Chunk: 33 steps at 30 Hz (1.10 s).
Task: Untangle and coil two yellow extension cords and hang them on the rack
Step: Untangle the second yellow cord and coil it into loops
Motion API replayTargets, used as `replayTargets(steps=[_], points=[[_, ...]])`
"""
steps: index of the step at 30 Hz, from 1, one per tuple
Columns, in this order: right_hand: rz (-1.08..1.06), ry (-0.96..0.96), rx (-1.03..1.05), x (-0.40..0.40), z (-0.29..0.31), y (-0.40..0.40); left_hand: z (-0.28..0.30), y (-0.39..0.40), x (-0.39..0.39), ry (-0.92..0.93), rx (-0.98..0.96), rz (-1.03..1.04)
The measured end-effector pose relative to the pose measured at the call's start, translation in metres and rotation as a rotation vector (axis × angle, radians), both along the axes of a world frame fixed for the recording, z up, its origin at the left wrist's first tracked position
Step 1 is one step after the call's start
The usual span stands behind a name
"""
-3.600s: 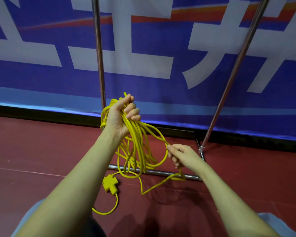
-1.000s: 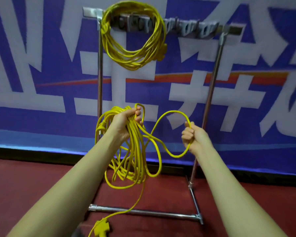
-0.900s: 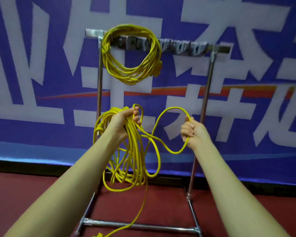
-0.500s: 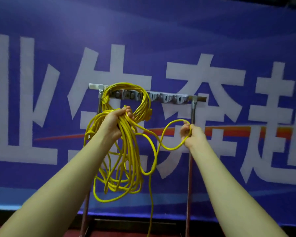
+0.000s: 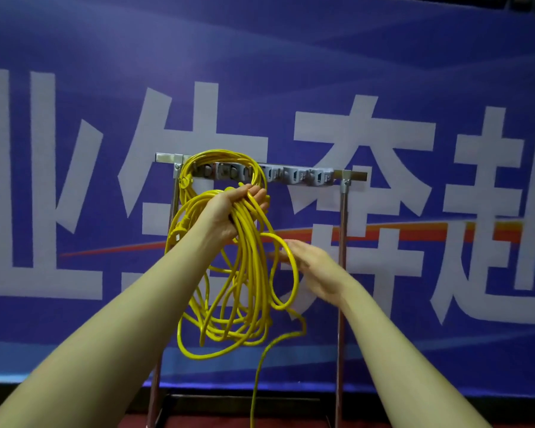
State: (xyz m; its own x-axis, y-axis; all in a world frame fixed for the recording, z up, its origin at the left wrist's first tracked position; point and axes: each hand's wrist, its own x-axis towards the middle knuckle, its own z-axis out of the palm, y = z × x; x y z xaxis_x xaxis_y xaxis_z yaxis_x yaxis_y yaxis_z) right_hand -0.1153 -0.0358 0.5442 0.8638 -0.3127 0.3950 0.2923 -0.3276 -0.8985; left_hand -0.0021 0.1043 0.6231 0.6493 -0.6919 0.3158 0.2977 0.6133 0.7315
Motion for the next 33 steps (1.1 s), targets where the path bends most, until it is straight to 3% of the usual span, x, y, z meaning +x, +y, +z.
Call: replayTargets(steps=[3, 10, 13, 17, 22, 26, 31, 33], points=[[0.119, -0.015, -0.025, -0.001, -0.011, 0.005, -0.002, -0.002, 0.000, -0.043, 0.023, 0.006], [-0.203, -0.218, -0.012, -0.011, -0.004, -0.001, -0.017, -0.002, 0.012, -0.043, 0.047, 0.025], [-0.225, -0.238, -0.024, -0.009, 0.006, 0.000, -0.025, -0.005, 0.015, -0.036, 0.002, -0.023], [-0.192, -0.198, -0.118, 0.001, 0.007, 0.005, -0.030, -0.011, 0.009, -0.076, -0.071, -0.047], [-0.021, -0.143, -0.071, -0.002, -0.014, 0.000, -0.025, -0.010, 0.008, 0.053, -0.186, -0.065], [0.037, -0.072, -0.078, -0.010, -0.025, -0.005, -0.027, -0.012, 0.009, 0.022, -0.139, -0.013], [0.000, -0.176, 0.047, -0.006, -0.028, -0.006, -0.038, -0.006, 0.013, 0.040, -0.123, -0.062], [0.010, -0.167, 0.009, -0.002, -0.025, 0.001, -0.045, -0.007, 0.011, 0.018, -0.102, -0.079]])
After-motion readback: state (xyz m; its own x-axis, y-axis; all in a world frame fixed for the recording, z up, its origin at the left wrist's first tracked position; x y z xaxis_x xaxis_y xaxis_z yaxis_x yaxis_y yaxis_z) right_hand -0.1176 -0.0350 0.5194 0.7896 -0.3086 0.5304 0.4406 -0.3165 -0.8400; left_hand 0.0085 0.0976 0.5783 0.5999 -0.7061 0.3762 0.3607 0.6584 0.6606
